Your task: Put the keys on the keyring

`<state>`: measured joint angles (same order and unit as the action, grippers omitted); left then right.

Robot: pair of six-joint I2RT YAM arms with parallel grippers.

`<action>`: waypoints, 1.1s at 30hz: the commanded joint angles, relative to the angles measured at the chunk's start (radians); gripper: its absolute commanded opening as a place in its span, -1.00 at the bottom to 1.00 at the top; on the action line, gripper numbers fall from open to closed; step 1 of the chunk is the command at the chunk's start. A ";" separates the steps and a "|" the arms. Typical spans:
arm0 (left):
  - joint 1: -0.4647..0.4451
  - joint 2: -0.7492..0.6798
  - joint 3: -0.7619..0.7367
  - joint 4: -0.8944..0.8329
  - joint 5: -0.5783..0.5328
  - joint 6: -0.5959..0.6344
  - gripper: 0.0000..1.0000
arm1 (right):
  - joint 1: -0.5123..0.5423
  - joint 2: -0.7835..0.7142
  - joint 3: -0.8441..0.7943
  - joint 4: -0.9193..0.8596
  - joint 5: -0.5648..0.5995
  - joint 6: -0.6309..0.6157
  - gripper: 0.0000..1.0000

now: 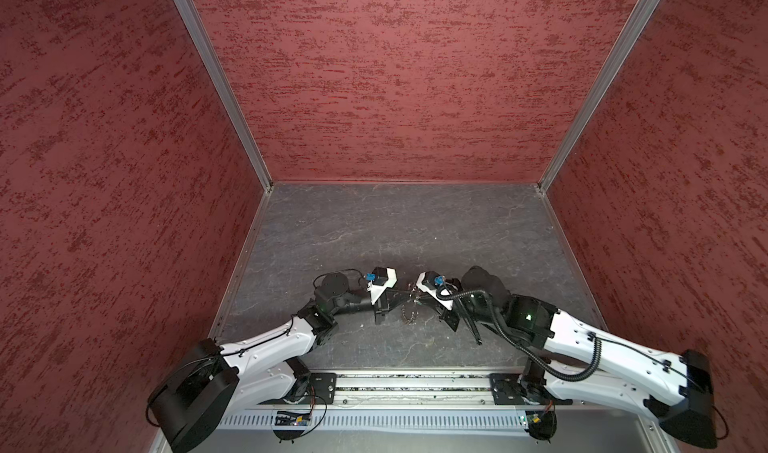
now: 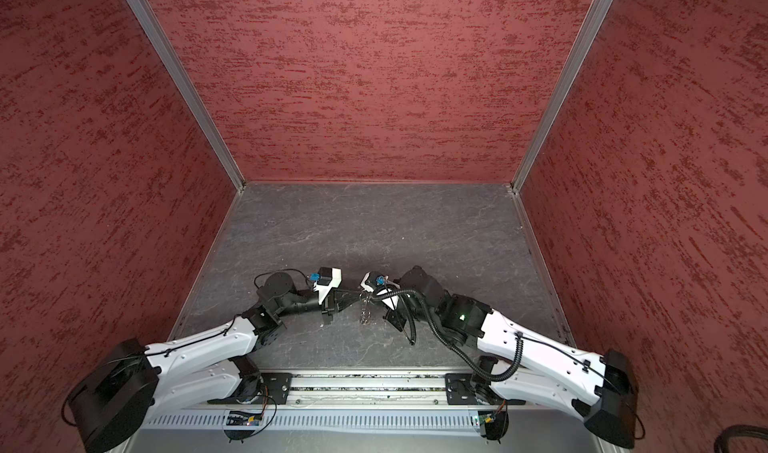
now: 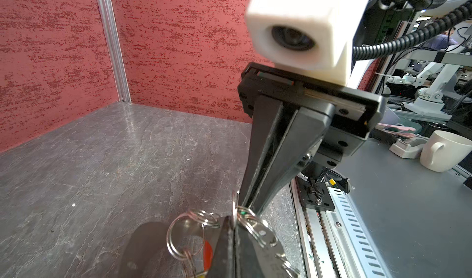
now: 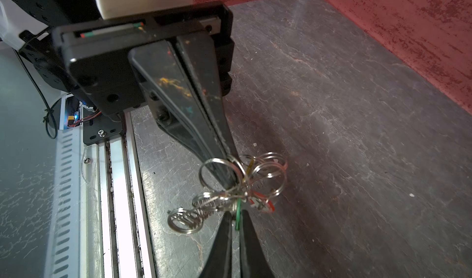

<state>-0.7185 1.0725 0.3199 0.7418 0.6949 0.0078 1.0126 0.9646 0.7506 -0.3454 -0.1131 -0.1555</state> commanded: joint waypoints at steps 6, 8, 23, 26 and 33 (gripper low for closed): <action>-0.001 -0.031 -0.016 0.111 0.004 0.012 -1.00 | 0.003 -0.041 0.010 -0.010 0.035 0.013 -0.78; -0.001 -0.032 -0.024 0.106 0.022 0.035 -1.00 | 0.003 -0.080 0.007 -0.004 0.048 0.008 -0.71; -0.006 -0.003 -0.050 0.208 0.187 0.068 -1.00 | 0.003 -0.093 -0.023 0.075 -0.160 -0.009 -0.56; -0.006 -0.002 -0.052 0.207 0.199 0.070 -1.00 | 0.003 -0.089 -0.022 0.072 -0.178 -0.011 -0.64; -0.012 0.016 -0.044 0.208 0.228 0.074 -1.00 | 0.003 -0.087 -0.020 0.072 -0.198 -0.012 -0.79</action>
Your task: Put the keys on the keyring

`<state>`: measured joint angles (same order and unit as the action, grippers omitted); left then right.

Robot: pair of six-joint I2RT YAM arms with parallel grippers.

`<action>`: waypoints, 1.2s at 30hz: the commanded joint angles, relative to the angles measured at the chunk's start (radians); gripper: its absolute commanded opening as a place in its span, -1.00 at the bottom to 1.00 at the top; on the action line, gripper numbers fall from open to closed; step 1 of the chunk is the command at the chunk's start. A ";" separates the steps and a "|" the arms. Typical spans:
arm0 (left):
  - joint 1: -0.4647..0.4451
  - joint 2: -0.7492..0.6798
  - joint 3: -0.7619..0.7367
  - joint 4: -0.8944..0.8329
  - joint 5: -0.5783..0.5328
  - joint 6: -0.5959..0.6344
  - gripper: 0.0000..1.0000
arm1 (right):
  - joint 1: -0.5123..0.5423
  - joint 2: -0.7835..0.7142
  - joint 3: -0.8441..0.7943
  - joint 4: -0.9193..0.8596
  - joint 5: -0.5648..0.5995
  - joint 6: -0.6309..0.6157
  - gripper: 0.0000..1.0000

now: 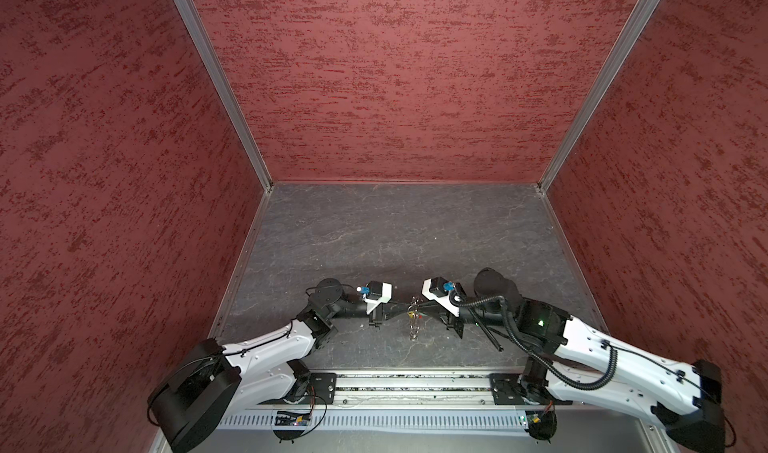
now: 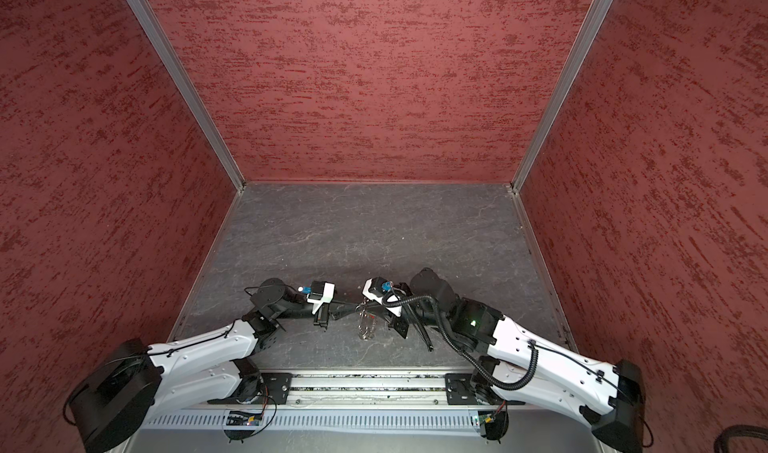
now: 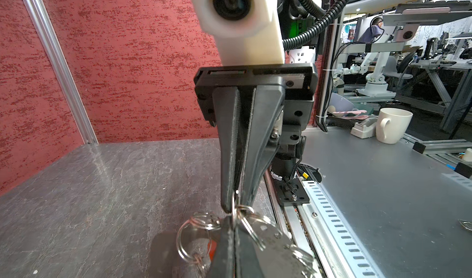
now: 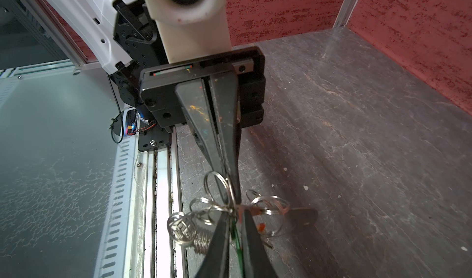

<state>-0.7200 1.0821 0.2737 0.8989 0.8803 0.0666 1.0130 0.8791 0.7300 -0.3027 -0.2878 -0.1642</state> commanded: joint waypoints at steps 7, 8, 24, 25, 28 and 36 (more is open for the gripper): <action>-0.012 0.012 0.002 0.049 0.051 0.021 -1.00 | 0.002 -0.009 0.002 0.022 -0.030 -0.004 -0.89; -0.012 0.012 0.003 0.049 0.052 0.023 -1.00 | 0.002 -0.009 0.004 0.018 -0.029 -0.003 -0.90; -0.010 0.001 -0.004 0.040 0.020 0.036 -1.00 | 0.003 -0.050 0.011 -0.007 0.019 -0.004 -0.57; -0.009 0.002 -0.004 0.039 0.022 0.037 -1.00 | 0.003 -0.047 0.012 -0.002 0.017 -0.003 -0.57; -0.010 -0.001 -0.004 0.038 0.024 0.035 -1.00 | 0.003 -0.030 0.015 0.000 0.005 -0.002 -0.60; -0.011 0.008 0.002 0.041 0.060 0.032 -1.00 | 0.002 -0.003 0.020 0.013 -0.010 -0.001 -0.78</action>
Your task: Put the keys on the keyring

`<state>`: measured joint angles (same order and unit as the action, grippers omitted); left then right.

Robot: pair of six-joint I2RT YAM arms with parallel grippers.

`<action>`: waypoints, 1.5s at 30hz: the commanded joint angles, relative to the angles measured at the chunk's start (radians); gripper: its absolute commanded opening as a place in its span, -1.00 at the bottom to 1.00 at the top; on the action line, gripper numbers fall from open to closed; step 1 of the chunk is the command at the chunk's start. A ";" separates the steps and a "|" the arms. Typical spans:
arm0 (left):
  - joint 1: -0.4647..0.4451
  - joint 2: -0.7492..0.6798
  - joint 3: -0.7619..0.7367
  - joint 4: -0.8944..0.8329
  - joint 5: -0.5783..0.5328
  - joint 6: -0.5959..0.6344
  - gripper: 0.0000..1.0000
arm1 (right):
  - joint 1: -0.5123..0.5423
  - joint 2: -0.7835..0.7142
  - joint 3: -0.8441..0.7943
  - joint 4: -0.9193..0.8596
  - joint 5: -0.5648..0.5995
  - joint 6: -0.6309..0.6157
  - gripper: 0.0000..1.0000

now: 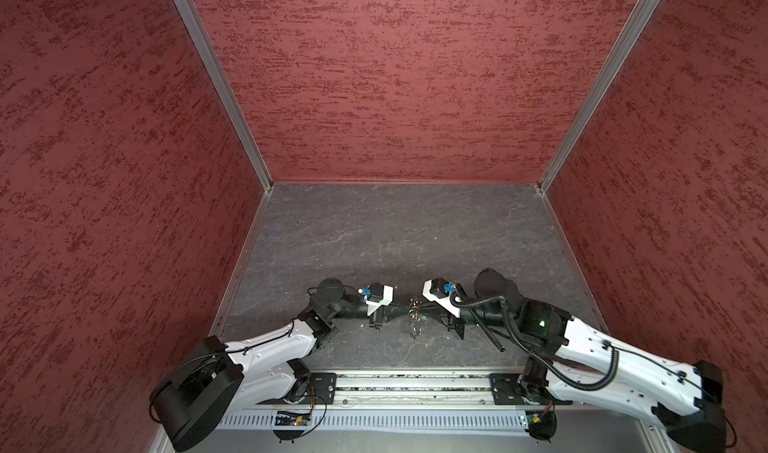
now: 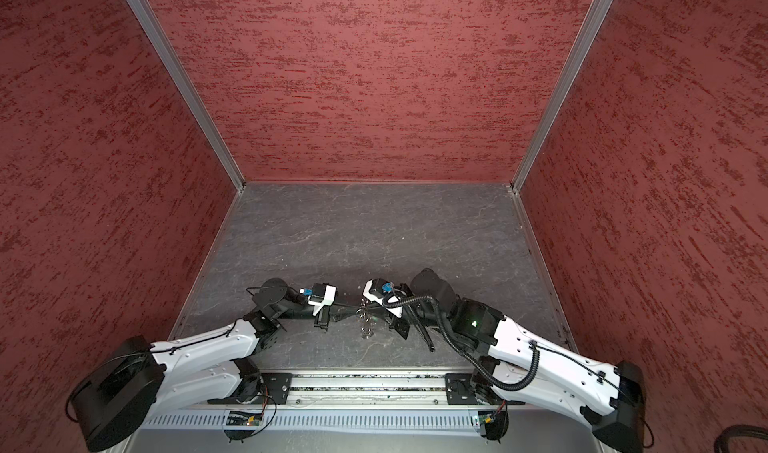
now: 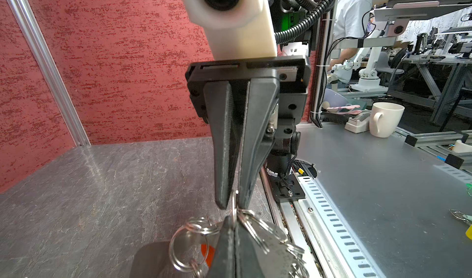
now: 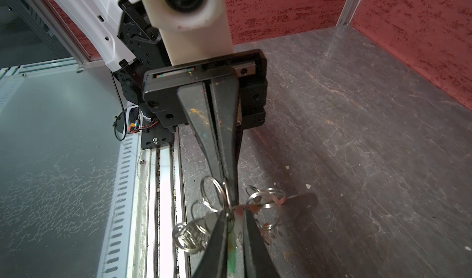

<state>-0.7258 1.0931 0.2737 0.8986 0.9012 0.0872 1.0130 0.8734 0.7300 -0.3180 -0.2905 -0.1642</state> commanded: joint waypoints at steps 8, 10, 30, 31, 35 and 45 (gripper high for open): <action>-0.016 0.019 0.015 0.017 0.052 0.026 -1.00 | 0.003 0.020 0.034 0.012 -0.031 0.002 -1.00; -0.023 0.011 0.027 -0.045 0.029 0.059 -1.00 | 0.002 0.021 0.041 -0.003 -0.023 0.001 -1.00; -0.025 -0.080 0.155 -0.597 -0.060 0.247 -0.66 | 0.002 0.197 0.284 -0.388 -0.005 -0.109 -1.00; -0.026 -0.076 0.156 -0.597 -0.069 0.248 -0.67 | 0.003 0.192 0.283 -0.381 -0.007 -0.109 -1.00; -0.030 -0.078 0.154 -0.591 -0.094 0.247 -0.67 | 0.003 0.177 0.280 -0.378 -0.002 -0.109 -1.00; -0.030 -0.082 0.140 -0.530 -0.075 0.207 -0.69 | 0.002 0.199 0.272 -0.360 0.002 -0.112 -1.00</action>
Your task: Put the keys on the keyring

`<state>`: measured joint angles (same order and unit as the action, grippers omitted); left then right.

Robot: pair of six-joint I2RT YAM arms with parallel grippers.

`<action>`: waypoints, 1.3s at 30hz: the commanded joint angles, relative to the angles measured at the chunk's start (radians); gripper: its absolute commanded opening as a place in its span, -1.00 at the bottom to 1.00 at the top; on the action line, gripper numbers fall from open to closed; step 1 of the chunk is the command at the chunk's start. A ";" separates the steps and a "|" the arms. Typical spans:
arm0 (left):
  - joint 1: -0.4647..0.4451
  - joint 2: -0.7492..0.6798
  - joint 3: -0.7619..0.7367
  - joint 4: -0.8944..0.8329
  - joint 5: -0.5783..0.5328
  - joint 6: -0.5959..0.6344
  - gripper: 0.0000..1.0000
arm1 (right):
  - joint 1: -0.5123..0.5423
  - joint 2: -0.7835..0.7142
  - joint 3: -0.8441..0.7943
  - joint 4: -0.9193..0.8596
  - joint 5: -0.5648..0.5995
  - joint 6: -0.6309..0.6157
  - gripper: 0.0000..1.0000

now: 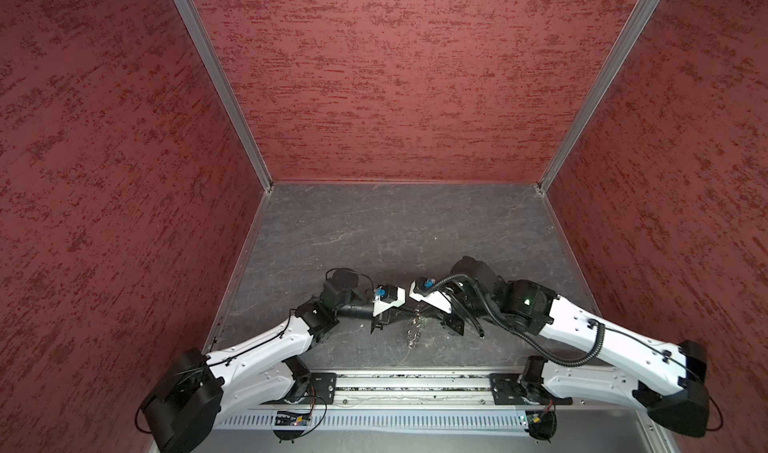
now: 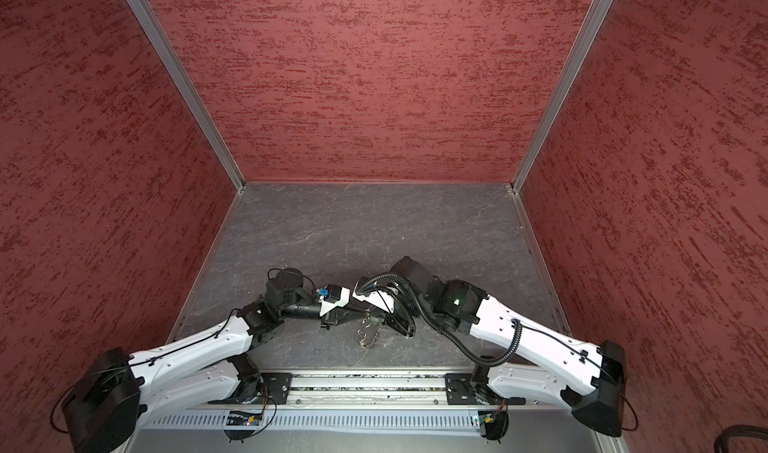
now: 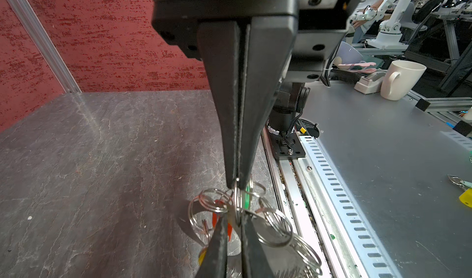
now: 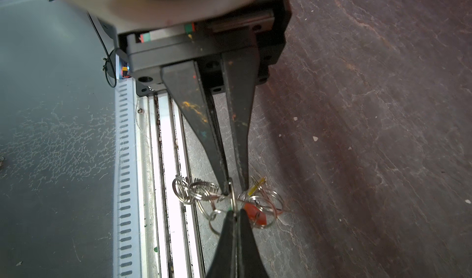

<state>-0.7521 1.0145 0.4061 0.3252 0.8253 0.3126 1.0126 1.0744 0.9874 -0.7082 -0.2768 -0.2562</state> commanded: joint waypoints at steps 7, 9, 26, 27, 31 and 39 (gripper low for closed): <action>-0.004 -0.006 0.005 0.056 0.010 -0.026 -0.70 | 0.004 0.003 0.013 0.027 0.009 -0.022 -1.00; -0.003 -0.003 0.005 0.055 0.008 -0.027 -0.71 | 0.004 0.002 0.013 0.026 0.014 -0.022 -1.00; -0.007 0.038 -0.016 0.232 -0.131 -0.136 -1.00 | 0.003 -0.071 -0.040 0.086 0.203 0.035 -0.66; -0.010 0.042 -0.018 0.260 -0.153 -0.153 -1.00 | 0.003 -0.087 -0.049 0.097 0.220 0.046 -0.61; -0.021 0.059 -0.027 0.313 -0.214 -0.172 -1.00 | 0.002 -0.146 -0.094 0.168 0.247 0.083 -0.57; -0.022 0.096 -0.066 0.492 -0.194 -0.249 -1.00 | 0.001 -0.180 -0.161 0.292 0.247 0.103 -0.63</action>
<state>-0.7689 1.1027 0.3481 0.6708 0.6319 0.1162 1.0126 0.9070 0.8410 -0.4965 -0.0563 -0.1741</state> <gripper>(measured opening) 0.046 0.192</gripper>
